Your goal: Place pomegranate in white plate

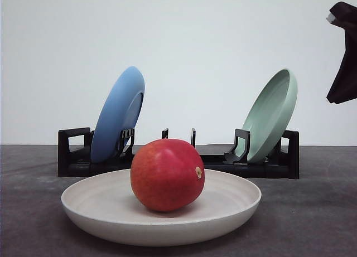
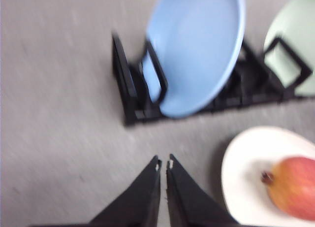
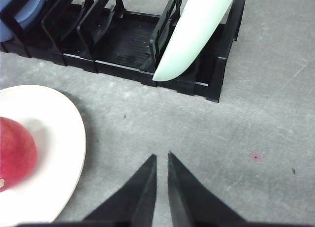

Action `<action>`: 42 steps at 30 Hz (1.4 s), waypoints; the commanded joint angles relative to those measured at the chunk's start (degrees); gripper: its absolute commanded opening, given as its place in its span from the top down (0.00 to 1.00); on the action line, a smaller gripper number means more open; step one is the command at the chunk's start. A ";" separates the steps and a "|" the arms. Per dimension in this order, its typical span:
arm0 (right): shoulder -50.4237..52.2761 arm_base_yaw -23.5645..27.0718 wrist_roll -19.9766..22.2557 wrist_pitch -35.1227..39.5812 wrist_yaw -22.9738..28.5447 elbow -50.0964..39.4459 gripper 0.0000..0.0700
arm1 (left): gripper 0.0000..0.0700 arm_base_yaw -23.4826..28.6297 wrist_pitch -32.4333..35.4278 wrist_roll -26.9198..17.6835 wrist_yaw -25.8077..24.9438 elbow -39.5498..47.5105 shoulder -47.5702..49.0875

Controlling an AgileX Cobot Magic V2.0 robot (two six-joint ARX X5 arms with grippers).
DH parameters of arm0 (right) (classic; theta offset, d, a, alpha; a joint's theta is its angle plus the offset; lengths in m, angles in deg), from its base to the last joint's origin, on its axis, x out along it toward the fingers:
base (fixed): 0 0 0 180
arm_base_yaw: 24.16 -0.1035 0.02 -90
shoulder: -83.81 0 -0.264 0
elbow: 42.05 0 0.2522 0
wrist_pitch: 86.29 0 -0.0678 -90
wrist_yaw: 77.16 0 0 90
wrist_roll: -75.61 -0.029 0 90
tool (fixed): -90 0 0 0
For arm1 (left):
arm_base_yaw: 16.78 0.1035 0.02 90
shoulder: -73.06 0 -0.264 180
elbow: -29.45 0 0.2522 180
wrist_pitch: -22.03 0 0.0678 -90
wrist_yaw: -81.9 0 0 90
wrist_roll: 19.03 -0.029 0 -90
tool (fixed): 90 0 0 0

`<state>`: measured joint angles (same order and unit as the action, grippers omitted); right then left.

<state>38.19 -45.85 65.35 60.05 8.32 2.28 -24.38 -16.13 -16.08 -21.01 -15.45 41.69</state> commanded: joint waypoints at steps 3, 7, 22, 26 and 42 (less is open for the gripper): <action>-0.33 -0.17 0.74 0.59 0.07 0.04 0.95 | 1.00 2.74 5.18 -0.56 1.09 7.36 7.60; -0.33 -0.17 0.74 0.59 0.07 0.04 0.95 | 1.00 5.87 9.00 2.10 6.19 15.84 16.29; -0.33 -0.19 0.73 0.58 0.05 0.04 0.95 | 1.00 8.71 13.73 1.88 11.56 30.33 31.24; -0.33 -0.20 0.73 0.62 0.07 0.04 0.95 | 1.00 8.71 13.87 2.31 11.54 30.45 31.24; -0.33 -0.20 0.73 0.61 0.07 0.04 0.95 | 1.00 8.71 13.74 2.31 11.54 30.45 31.13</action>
<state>38.19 -45.85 65.36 60.08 8.32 2.28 -15.78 -2.26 -13.64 -9.53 14.38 72.86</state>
